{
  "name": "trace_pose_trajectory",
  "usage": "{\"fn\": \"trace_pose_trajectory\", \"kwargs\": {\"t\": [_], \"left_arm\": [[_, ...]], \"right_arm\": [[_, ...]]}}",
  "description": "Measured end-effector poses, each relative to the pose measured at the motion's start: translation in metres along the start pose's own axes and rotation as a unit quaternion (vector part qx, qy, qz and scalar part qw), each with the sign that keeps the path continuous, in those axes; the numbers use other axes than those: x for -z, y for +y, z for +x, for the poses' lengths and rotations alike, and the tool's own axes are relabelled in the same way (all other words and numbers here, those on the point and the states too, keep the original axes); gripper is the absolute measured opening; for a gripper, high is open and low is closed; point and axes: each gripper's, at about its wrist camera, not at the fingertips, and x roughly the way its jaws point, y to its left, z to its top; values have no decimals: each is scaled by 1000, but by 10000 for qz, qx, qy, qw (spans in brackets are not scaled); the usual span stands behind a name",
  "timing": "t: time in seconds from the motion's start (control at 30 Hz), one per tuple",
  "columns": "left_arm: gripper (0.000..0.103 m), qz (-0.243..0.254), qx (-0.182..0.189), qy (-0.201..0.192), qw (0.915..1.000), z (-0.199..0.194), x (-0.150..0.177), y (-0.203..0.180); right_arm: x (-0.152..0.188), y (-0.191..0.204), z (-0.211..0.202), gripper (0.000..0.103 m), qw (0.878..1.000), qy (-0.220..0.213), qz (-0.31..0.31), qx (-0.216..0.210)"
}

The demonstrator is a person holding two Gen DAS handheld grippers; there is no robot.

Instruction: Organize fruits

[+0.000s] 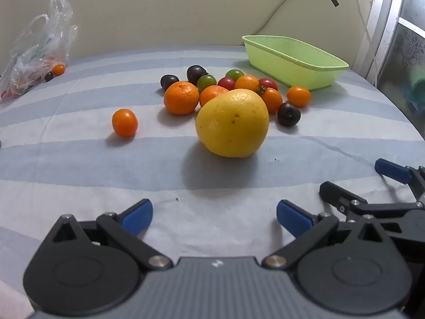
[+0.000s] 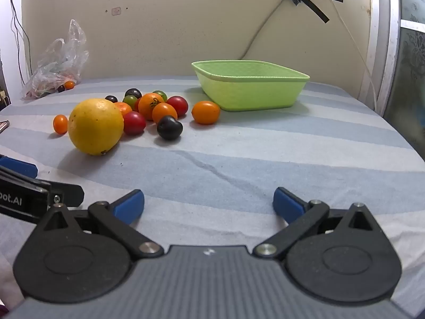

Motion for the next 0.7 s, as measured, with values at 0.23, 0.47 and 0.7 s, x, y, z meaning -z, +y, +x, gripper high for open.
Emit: {"fn": "trace_pose_trajectory", "kwargs": {"t": [0.23,0.47,0.7], "left_arm": [[103,7,28,-48,10000,0,2,2],[103,13,79,-143,9999,-5,6,6],[103,-46,158,-154,9997,-7,4,8]], "right_arm": [[1,1,0,103,10000,-22,-7,4],[0,1,2,103,10000,-19,-14,8],[1,1,0,103,10000,-19,-31,13]]}}
